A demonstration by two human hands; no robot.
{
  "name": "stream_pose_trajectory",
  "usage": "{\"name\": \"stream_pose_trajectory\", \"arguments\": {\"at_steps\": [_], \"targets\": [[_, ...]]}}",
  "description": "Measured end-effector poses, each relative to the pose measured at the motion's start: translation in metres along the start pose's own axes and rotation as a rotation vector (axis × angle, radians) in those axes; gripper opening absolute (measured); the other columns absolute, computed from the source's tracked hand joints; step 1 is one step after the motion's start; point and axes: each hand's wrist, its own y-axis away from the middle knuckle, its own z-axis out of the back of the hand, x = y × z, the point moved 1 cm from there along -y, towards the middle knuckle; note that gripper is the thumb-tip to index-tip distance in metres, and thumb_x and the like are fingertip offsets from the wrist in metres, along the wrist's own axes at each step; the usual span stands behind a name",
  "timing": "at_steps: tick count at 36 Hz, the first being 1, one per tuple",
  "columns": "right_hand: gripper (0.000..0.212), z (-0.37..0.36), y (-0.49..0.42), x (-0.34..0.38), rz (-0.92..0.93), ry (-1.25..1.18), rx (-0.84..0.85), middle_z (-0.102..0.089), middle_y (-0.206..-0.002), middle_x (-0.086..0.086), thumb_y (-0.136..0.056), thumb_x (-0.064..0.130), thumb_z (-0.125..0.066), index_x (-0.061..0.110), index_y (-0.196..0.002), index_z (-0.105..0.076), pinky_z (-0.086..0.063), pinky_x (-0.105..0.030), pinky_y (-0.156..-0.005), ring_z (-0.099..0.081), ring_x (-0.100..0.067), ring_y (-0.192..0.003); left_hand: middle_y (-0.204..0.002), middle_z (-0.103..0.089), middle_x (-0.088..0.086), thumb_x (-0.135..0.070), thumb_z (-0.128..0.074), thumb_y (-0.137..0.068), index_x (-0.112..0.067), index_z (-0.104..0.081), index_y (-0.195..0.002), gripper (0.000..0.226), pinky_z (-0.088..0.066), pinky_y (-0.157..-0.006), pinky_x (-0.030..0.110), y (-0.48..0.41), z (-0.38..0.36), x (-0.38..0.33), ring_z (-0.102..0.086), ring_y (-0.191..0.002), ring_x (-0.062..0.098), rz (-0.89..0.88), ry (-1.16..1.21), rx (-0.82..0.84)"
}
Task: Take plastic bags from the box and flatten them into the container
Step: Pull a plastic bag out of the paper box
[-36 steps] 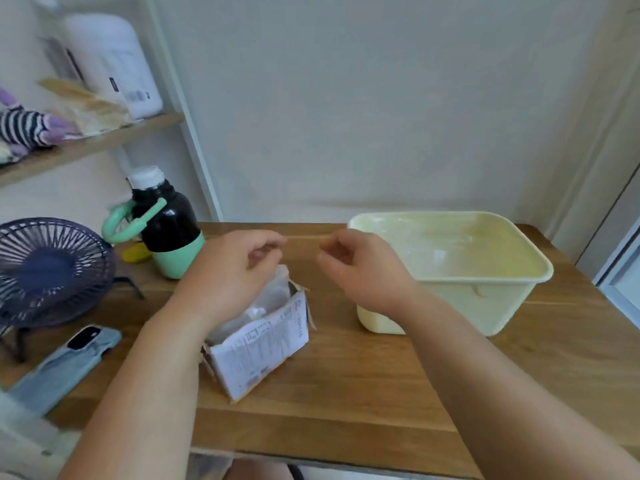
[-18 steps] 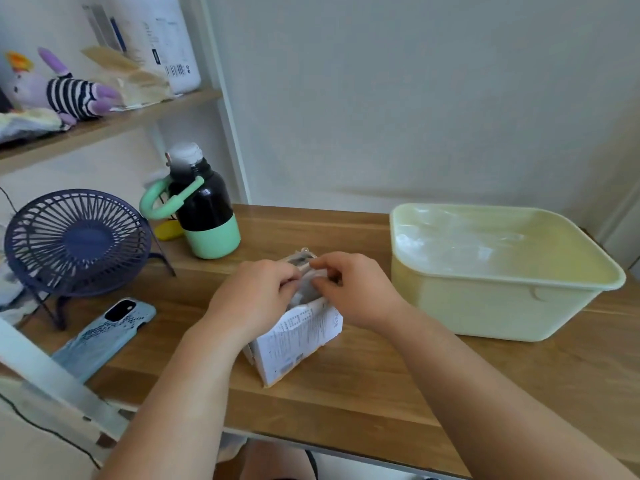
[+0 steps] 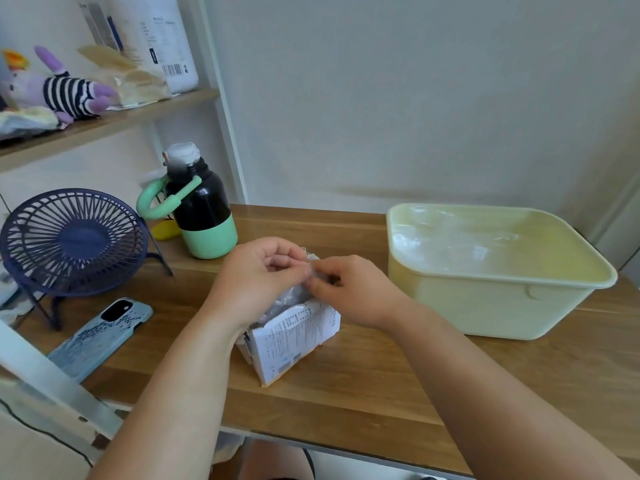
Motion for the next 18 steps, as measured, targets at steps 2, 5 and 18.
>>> {"name": "stream_pose_trajectory", "arguments": {"at_steps": [2,5,18], "targets": [[0.034,0.001,0.001,0.001,-0.01,-0.019,-0.012,-0.041,-0.057,0.007,-0.098,0.033,-0.047,0.019,-0.069,-0.06,-0.03,-0.019,-0.05,-0.033,-0.007,-0.05,-0.078,-0.072,-0.01,-0.008,-0.076,-0.079,-0.024,-0.07,-0.087,0.018,-0.05,-0.072,0.018,0.001,-0.001,0.0,-0.068,-0.075,0.001,-0.025,0.028,0.01],[0.042,0.004,0.001,0.002,-0.033,-0.061,-0.02,-0.036,-0.051,0.008,-0.098,0.029,-0.048,0.014,-0.059,-0.051,-0.027,-0.016,-0.045,-0.03,-0.006,-0.044,-0.084,-0.071,-0.014,-0.013,-0.072,-0.084,-0.028,-0.069,-0.092,0.017,-0.05,-0.074,0.017,0.002,0.0,0.001,-0.067,-0.082,0.0,-0.047,0.022,0.031],[0.011,0.018,-0.004,0.007,-0.242,-0.424,-0.123,-0.067,-0.083,0.002,-0.086,0.024,-0.065,0.019,-0.077,-0.07,-0.055,-0.033,-0.074,-0.062,-0.015,-0.076,-0.095,-0.068,-0.017,-0.022,-0.071,-0.086,-0.037,-0.064,-0.1,0.021,-0.052,-0.081,0.02,0.006,0.002,0.002,-0.063,-0.089,-0.004,-0.027,-0.225,0.106]]}}
